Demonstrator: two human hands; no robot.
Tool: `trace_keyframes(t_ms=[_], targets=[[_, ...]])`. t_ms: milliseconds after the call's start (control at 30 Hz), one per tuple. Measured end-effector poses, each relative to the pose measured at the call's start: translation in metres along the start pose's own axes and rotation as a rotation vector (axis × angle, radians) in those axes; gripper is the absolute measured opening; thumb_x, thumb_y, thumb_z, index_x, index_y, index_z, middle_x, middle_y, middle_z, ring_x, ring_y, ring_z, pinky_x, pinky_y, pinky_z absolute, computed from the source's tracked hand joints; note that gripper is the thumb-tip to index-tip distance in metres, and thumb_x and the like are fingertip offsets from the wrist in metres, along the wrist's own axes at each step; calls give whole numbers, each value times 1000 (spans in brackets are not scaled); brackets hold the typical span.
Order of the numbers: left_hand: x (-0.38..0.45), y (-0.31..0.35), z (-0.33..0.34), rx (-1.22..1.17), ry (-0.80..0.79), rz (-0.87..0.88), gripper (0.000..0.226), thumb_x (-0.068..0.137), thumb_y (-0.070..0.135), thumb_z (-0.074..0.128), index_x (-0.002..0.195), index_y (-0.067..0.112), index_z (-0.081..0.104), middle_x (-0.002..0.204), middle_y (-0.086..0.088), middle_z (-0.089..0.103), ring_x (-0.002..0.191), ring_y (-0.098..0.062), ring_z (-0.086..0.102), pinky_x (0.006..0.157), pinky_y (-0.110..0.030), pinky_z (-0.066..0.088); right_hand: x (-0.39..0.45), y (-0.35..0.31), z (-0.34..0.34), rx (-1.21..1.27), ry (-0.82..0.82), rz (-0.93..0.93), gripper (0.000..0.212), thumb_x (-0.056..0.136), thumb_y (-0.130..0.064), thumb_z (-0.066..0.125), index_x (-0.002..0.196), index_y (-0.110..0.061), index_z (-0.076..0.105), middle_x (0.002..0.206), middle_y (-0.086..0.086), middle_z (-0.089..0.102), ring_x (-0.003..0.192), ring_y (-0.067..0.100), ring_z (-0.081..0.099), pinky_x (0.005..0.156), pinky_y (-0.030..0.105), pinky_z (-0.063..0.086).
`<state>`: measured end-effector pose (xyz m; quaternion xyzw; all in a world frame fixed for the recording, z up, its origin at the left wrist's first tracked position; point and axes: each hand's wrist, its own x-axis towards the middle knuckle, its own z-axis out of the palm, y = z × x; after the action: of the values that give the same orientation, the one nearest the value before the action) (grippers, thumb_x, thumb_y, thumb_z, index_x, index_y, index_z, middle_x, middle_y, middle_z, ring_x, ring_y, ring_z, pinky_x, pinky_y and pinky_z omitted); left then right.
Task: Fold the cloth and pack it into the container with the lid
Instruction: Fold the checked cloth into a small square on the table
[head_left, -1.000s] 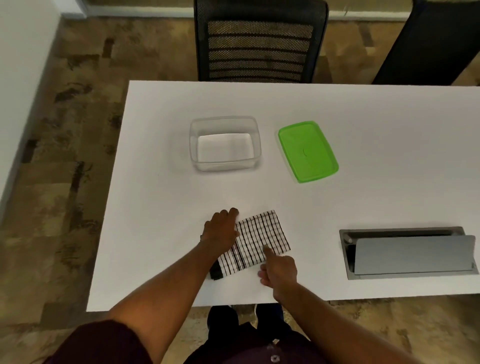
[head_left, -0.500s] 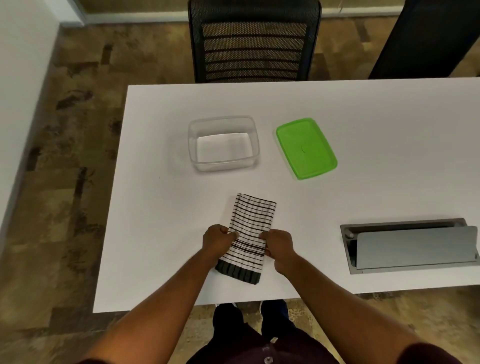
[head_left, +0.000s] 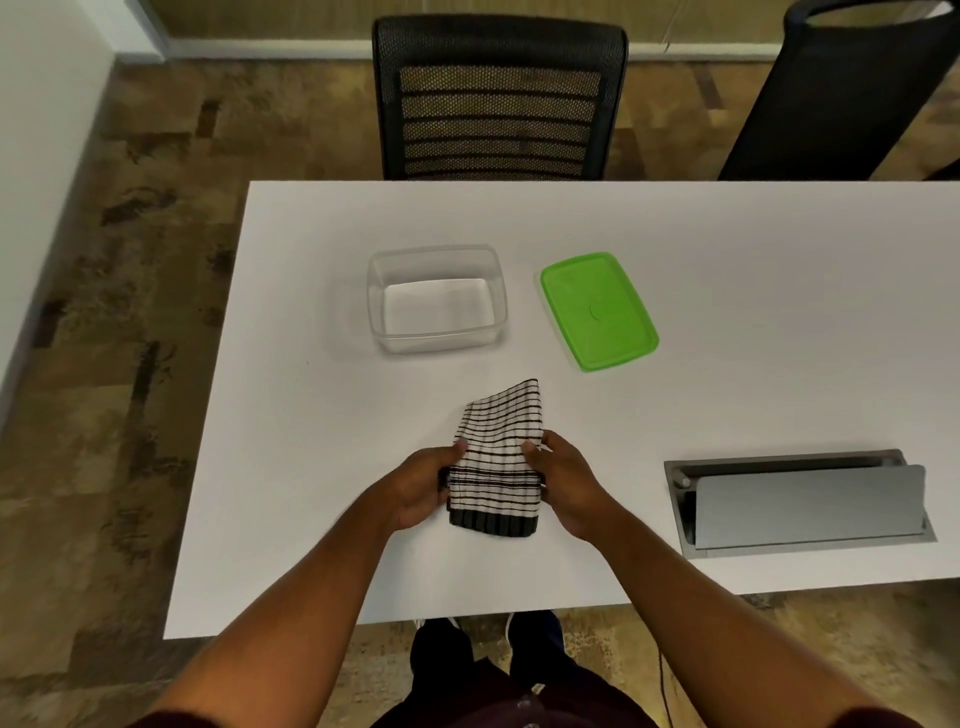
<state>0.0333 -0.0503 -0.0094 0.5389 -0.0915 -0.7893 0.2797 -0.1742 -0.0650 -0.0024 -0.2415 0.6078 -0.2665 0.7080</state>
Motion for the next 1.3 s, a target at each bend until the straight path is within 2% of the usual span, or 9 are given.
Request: trace_keyframes(t_ms=[200,333,433,533,767,833,933,1033,1300], targets=[[-3,19,18,313,276,265,48,89,21,72,130,20,45,106,-9,71,93,-18,64,68,-23,50,-1,-21,-9,-109,63,-160,37,93,-12,70,127,-4,58,106,15,76,95,24,75,76,34,62],[-7,31,29,632,399,522,33,92,30,67,117,33,46,68,3,57,63,-10,54,55,-15,44,-4,-31,-4,-113,74,-349,52,93,-7,69,137,-24,48,98,21,76,87,21,75,77,34,62],[-14,44,36,715,375,611,20,88,30,72,105,27,61,92,10,67,84,-11,62,68,-16,49,-6,-41,-2,-212,2,-493,42,90,-1,72,126,-21,63,111,15,75,101,23,71,89,36,58],[-20,52,39,894,290,648,54,72,18,87,120,22,62,119,-3,65,110,-19,61,93,-34,54,-7,-50,-3,-448,-24,-596,59,74,0,86,127,-13,64,125,5,68,114,20,66,97,32,54],[-20,54,45,1111,455,858,31,82,10,71,111,20,71,108,-7,64,106,-25,54,97,-35,44,-4,-67,-7,-930,300,-973,29,73,-15,84,100,-17,73,93,2,63,91,24,62,79,44,52],[-19,54,43,1057,492,816,30,83,18,74,112,25,71,116,-3,54,114,-21,43,99,-25,37,0,-72,-14,-893,319,-960,29,71,-18,88,95,-18,72,100,4,58,99,24,58,86,40,49],[-22,60,42,799,334,730,34,88,19,73,121,20,65,133,2,57,127,-14,46,112,-32,38,0,-82,-20,-585,41,-794,31,78,-17,86,99,-16,64,122,6,61,117,21,58,103,36,43],[-25,63,50,534,184,644,27,97,25,62,123,18,59,122,2,69,116,-11,64,106,-42,49,-4,-87,-16,-309,-172,-568,19,94,-24,70,103,-19,55,96,-7,69,90,9,64,81,29,53],[-13,40,66,551,393,662,32,104,41,39,126,20,46,112,3,68,101,-14,66,84,-29,51,-1,-70,6,-79,-38,-297,41,97,-38,63,132,-18,52,125,10,70,118,27,67,100,49,56]])
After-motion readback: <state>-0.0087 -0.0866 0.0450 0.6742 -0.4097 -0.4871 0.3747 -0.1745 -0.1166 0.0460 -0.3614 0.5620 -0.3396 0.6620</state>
